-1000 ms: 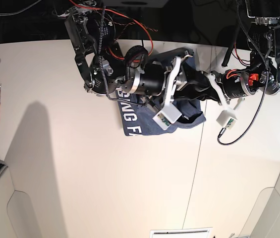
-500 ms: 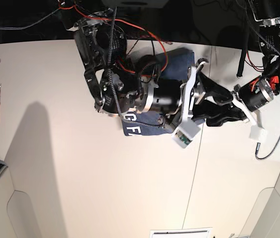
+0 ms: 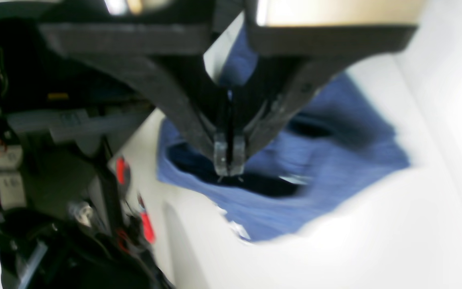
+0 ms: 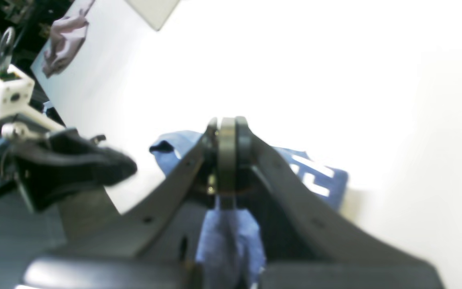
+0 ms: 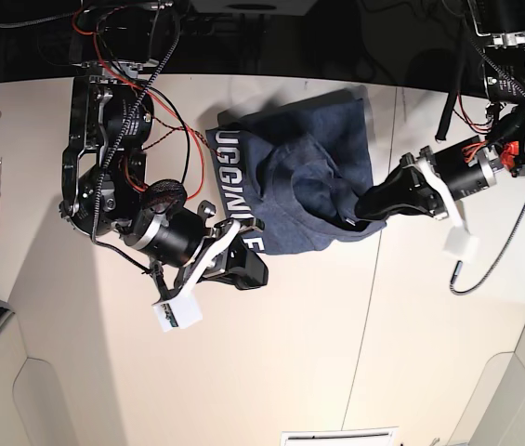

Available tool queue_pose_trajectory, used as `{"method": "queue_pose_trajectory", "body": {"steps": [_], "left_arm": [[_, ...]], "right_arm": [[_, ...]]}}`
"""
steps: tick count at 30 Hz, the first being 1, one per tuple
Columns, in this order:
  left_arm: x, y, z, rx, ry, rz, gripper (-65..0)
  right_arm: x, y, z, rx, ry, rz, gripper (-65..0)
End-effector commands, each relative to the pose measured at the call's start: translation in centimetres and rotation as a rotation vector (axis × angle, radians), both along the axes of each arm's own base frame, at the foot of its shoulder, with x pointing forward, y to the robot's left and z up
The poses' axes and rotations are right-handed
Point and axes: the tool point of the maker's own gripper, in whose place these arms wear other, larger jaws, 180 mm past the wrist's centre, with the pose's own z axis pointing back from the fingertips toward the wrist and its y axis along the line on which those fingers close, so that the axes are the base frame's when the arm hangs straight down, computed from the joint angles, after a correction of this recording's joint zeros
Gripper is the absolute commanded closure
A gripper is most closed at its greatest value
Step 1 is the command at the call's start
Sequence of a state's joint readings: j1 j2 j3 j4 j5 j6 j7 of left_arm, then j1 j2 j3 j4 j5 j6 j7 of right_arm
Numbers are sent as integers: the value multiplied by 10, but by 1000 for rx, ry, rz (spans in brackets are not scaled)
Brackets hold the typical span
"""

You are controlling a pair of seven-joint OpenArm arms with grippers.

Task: Layout the t-shirt on the table in an organized manner, then fold the t-shirt properly
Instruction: 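Lay the folded bundle down and flatten it with both grippers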

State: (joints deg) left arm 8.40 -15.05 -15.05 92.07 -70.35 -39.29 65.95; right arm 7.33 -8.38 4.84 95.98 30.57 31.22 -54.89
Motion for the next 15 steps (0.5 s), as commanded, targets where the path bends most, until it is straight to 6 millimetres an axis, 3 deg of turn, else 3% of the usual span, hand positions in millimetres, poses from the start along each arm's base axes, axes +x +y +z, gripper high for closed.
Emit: {"method": "queue_pose_trajectory", "body": {"steps": [1,6,11,15], "left_arm": [[5,-11,14,-34,-49,-24,0],[-4,-34,8,-39,-26,-102,-94],[-7,-39,7,-41,-21,-119,-145],[-8,-40,6,-37,-16,-126,-275]], "right_arm": [[9,0,17,19,-57,-9,0],[8,-7,9,-23,-47,-19,0],[16,-24,-7,-94,16,-126,0],[19,-41,-21,-172,68,-211,0]]}}
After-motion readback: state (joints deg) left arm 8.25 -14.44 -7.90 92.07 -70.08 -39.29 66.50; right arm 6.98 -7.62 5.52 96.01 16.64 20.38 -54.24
